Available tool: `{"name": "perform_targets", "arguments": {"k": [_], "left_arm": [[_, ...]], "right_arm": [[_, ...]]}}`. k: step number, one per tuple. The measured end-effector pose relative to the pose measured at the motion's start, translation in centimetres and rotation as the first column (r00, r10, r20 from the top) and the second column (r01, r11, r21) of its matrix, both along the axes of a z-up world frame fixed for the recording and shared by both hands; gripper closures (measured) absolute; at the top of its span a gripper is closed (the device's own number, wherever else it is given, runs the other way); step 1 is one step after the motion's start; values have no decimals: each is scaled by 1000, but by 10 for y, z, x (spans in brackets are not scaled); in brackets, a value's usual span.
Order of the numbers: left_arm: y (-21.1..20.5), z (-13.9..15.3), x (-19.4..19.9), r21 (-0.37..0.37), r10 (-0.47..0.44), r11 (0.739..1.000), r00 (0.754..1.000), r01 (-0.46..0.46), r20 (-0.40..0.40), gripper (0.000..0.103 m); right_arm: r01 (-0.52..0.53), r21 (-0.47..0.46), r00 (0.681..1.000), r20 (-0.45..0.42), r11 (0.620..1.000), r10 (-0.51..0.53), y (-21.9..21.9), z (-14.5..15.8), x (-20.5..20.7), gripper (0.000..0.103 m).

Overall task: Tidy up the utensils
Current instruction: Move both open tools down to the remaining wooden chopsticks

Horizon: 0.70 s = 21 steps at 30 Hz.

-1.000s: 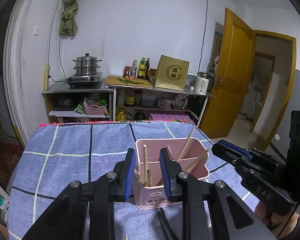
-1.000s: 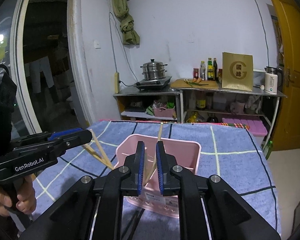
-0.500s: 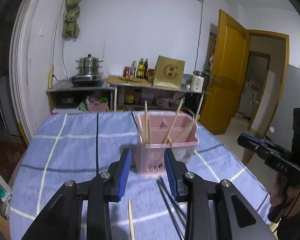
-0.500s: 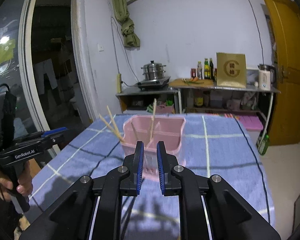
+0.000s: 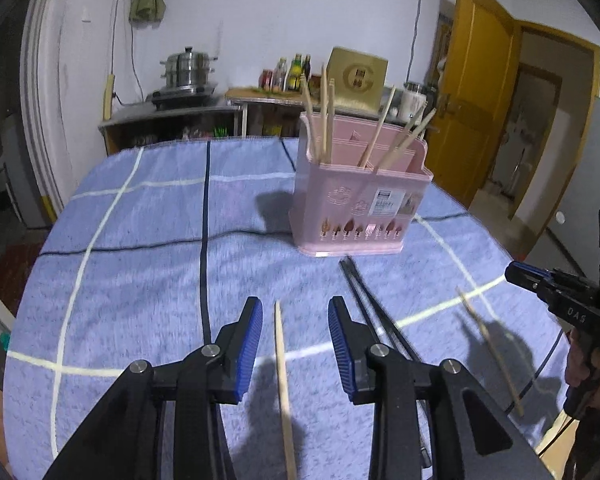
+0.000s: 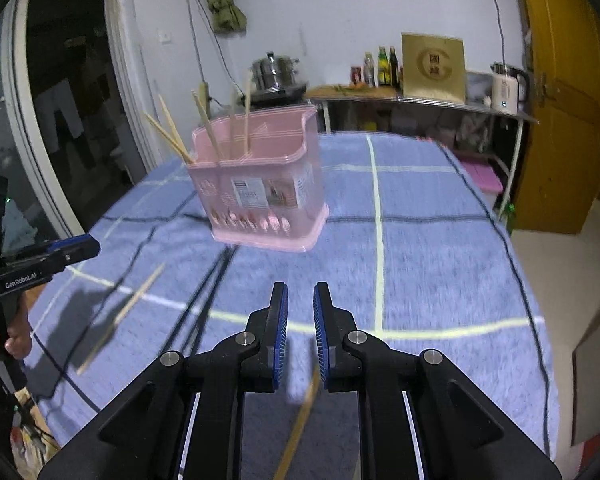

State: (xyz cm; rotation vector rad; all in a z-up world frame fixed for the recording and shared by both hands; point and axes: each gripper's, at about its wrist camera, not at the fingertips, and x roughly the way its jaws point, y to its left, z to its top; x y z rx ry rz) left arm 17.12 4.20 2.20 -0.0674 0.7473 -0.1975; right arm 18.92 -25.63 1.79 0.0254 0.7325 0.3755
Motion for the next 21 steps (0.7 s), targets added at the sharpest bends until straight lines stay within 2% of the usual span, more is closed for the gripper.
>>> {"name": "perform_targets", "arguments": {"k": [7, 21], "left_arm": [[-4, -28, 21, 43, -2, 999, 995, 6, -104, 69], [-14, -66, 61, 118, 2, 993, 973, 26, -230, 69]], "right_arm": [[12, -49, 995, -95, 999, -16, 1, -30, 12, 90], [12, -98, 983, -182, 995, -29, 7, -53, 28, 90]]}}
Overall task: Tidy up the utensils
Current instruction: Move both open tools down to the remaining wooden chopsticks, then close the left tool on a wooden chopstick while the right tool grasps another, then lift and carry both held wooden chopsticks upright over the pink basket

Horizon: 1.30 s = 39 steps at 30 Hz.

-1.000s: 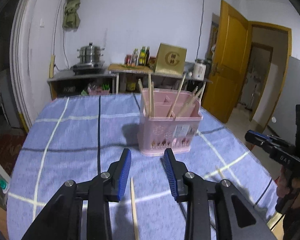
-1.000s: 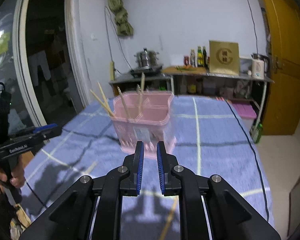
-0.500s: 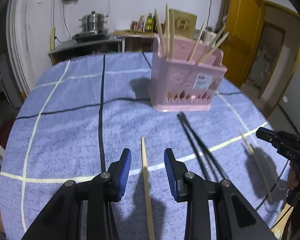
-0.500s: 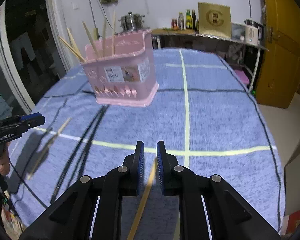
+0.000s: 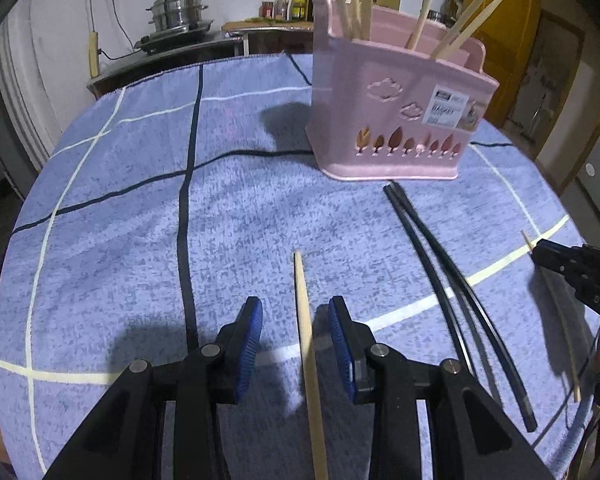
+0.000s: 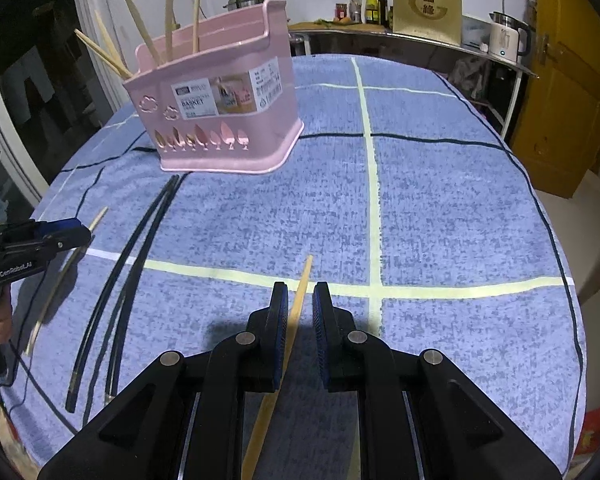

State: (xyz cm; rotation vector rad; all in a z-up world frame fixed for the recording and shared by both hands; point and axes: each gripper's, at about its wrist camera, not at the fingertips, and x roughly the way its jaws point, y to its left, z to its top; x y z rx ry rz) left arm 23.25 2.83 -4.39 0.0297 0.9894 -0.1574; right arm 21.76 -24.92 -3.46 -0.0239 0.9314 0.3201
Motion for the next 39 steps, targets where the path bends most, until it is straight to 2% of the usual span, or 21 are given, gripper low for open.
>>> {"name": "perform_targets", "arguments": {"k": [8, 10, 13, 17, 25, 31, 39], "left_arm": [[-8, -1, 10, 38, -18, 999, 1000, 18, 6, 69], [-9, 0, 12, 40, -24, 999, 1000, 24, 3, 72], [-12, 0, 14, 39, -36, 999, 999, 36, 1, 80], [-16, 1, 16, 49, -44, 998, 999, 44, -7, 97], [-11, 9, 20, 15, -25, 1000, 1000, 25, -16, 98], [-8, 36, 14, -20, -22, 1000, 999, 23, 37, 98], [-10, 86, 4, -63, -26, 997, 990, 35, 135, 98]], "right_arm": [[-11, -49, 1000, 1, 999, 11, 11, 2, 4, 90], [-16, -69, 1000, 1, 997, 16, 14, 2, 4, 90], [-28, -75, 1000, -4, 997, 28, 18, 3, 5, 96], [-29, -63, 1000, -12, 998, 28, 16, 3, 7, 97], [-40, -30, 999, 6, 999, 40, 18, 15, 7, 98], [-49, -7, 997, 54, 999, 49, 21, 36, 7, 98], [-56, 23, 990, 130, 998, 52, 22, 69, 5, 98]]}}
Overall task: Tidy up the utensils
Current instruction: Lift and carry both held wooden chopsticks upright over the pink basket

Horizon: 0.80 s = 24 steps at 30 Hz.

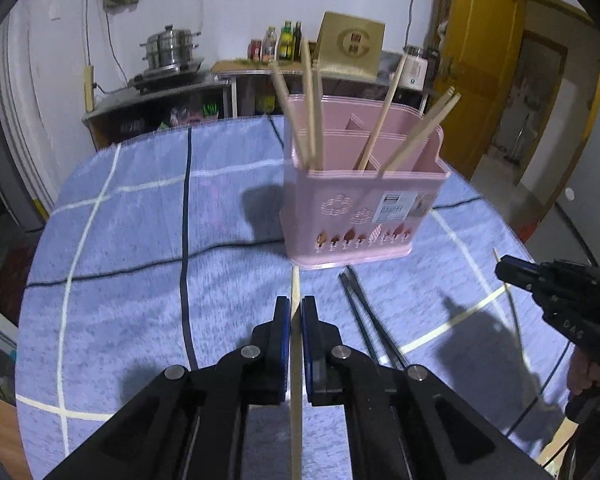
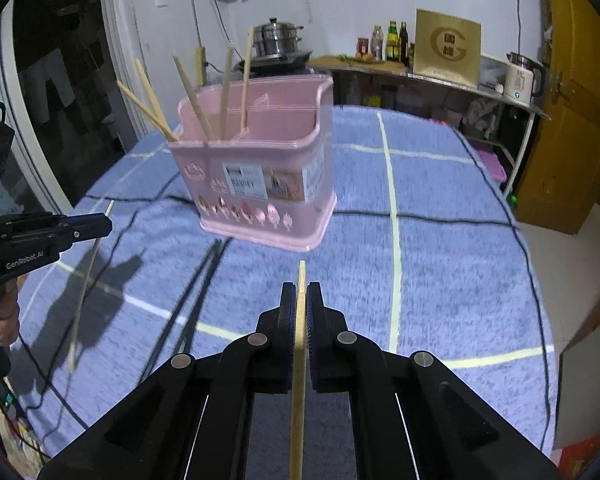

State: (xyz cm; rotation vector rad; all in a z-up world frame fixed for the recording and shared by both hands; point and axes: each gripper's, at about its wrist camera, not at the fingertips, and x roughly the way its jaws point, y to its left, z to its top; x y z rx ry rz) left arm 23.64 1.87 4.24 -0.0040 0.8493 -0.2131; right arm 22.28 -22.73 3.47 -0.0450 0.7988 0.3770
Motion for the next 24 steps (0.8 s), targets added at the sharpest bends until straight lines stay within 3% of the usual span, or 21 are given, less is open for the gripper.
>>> {"name": "perform_targets", "arguments": {"k": [12, 24], "left_arm": [[-7, 52, -21, -27, -19, 999, 994, 22, 106, 98], [-15, 79, -39, -37, -48, 998, 985, 54, 163, 98]], "right_arm": [[-18, 38, 994, 111, 999, 13, 3, 46, -12, 98], [-47, 47, 983, 179, 998, 38, 11, 70, -29, 98]]}}
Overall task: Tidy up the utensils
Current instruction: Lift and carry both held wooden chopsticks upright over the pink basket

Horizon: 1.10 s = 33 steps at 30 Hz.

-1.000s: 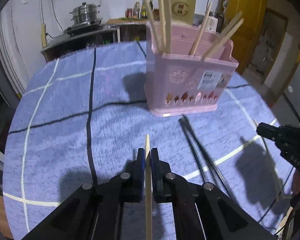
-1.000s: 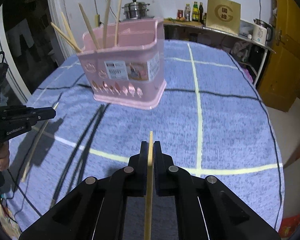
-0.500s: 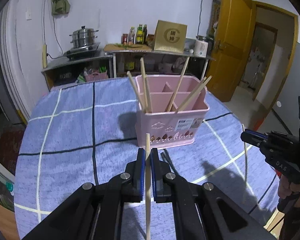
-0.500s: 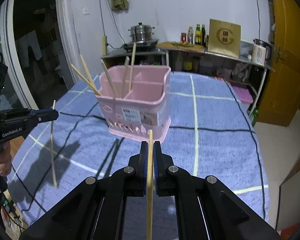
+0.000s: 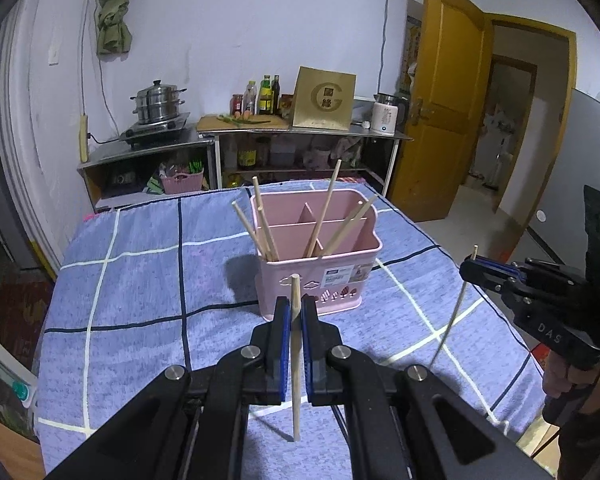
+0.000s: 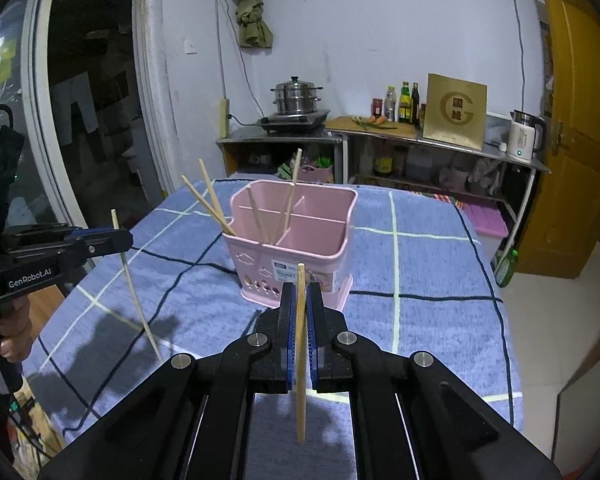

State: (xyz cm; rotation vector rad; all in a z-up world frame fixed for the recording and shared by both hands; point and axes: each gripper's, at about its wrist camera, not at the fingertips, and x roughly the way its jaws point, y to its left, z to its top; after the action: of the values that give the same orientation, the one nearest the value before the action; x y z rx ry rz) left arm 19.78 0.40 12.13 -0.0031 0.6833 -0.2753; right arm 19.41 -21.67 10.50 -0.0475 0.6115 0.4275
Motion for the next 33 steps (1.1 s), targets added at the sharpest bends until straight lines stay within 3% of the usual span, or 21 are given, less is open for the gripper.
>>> {"name": "perform_targets", "arguments": {"k": [21, 33], "left_arm": [[-8, 26, 7, -23, -17, 1000, 999, 18, 34, 98], [-8, 72, 36, -57, 12, 998, 993, -5, 120, 98]], "right_arm": [[-37, 24, 997, 65, 999, 35, 13, 23, -4, 98], [-77, 73, 984, 165, 994, 64, 37, 64, 12, 98]]}}
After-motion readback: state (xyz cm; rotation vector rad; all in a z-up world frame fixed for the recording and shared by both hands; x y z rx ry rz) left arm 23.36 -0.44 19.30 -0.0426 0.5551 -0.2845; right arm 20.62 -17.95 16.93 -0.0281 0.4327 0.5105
